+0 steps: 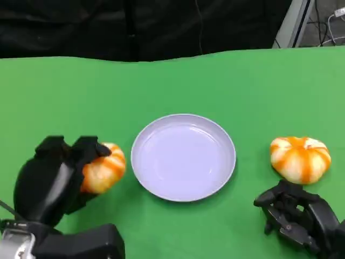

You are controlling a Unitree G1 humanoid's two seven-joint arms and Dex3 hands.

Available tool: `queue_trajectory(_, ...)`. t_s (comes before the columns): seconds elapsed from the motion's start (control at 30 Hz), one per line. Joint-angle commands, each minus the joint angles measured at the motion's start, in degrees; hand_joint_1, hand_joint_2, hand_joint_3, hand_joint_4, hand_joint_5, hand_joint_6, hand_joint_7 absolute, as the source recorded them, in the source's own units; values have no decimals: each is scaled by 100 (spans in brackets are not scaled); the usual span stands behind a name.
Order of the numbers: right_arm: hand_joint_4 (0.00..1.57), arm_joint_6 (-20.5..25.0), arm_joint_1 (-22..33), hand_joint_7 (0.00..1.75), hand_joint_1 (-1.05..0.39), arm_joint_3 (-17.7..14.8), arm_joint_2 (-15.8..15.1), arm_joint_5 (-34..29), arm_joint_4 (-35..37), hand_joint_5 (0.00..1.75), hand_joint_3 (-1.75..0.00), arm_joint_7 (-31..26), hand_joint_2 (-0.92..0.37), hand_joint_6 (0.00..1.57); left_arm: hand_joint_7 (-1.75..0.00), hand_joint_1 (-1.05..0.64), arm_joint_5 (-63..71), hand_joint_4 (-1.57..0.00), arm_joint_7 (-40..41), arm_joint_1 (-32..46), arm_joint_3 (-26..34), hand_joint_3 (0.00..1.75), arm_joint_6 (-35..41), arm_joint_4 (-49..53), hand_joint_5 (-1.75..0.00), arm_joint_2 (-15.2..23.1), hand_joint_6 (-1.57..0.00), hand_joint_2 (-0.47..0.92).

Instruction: Grasp the bread from the table and place it into the plate.

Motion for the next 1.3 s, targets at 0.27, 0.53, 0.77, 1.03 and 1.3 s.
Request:
queue_trajectory(0.27, 65, -32, 11, 112, -27, 6, -49, -32, 64, 175, -46, -78, -92, 73, -85, 1, -193, -72, 178, -303, 187, 14, -503, -101, -156, -65, -89, 88)
queue_trajectory(0.53, 64, -30, 34, 111, -28, 19, -1, -3, 53, 175, -45, -73, -92, 73, -83, 1, -402, -75, 226, -887, -85, 17, -1035, 592, -148, -467, -91, 91)
queue_trajectory(0.77, 64, -13, 64, 111, -28, 43, 20, -32, -16, 175, -44, -145, -92, 73, -92, 2, -594, -72, -93, -1487, -410, 19, -1458, 1412, -153, -642, -86, 92)
queue_trajectory(1.03, 65, 7, 101, 112, -28, 98, 34, -72, -82, 175, -44, -239, -92, 73, -87, -2, -534, -75, -137, -2022, -770, 13, -1592, 2192, -149, -935, -89, 92)
queue_trajectory(1.3, 65, 25, 112, 112, -25, 114, 69, -17, -87, 175, -47, -231, -92, 72, -91, -4, -516, -69, -243, -2622, -1140, 11, -1643, 3057, -154, -1272, -84, 92)
